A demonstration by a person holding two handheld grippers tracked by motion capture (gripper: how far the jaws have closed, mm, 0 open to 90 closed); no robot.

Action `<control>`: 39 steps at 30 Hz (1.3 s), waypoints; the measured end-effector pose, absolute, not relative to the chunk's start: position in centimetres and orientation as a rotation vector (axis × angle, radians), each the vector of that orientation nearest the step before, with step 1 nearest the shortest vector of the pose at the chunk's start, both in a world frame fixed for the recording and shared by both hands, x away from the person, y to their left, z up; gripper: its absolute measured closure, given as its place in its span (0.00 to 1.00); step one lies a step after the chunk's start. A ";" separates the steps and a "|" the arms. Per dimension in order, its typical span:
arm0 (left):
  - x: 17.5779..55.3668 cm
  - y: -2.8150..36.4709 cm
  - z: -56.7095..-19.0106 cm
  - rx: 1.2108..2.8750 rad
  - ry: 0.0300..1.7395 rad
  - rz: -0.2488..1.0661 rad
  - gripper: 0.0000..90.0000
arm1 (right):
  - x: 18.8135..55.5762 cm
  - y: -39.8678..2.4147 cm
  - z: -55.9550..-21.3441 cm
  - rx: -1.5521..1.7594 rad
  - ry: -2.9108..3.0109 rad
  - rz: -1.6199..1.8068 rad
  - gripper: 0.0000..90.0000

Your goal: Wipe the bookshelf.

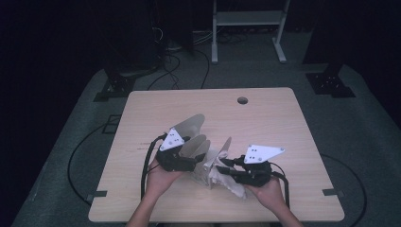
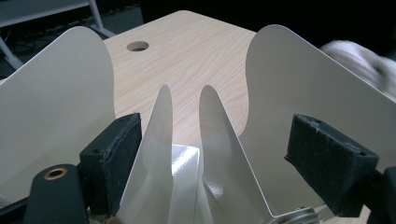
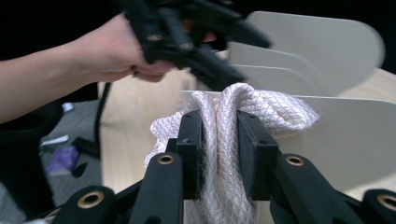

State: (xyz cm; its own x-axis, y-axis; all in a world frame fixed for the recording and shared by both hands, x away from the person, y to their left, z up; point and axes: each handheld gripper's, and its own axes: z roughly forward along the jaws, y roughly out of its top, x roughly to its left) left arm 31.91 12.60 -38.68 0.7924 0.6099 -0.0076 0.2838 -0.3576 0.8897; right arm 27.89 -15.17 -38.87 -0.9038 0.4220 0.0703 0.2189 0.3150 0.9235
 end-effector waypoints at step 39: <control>31.9 12.6 -38.7 1.955 0.671 0.393 0.20 | 27.5 -14.5 -40.4 0.581 2.451 1.553 0.79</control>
State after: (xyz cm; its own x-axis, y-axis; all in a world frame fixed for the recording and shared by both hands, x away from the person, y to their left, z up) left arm 31.94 12.64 -38.69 0.7940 0.6078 -0.0127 0.2859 -0.3549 0.8901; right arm 27.46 -14.49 -40.37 -0.9069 0.4180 0.0537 0.2272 0.3775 0.8977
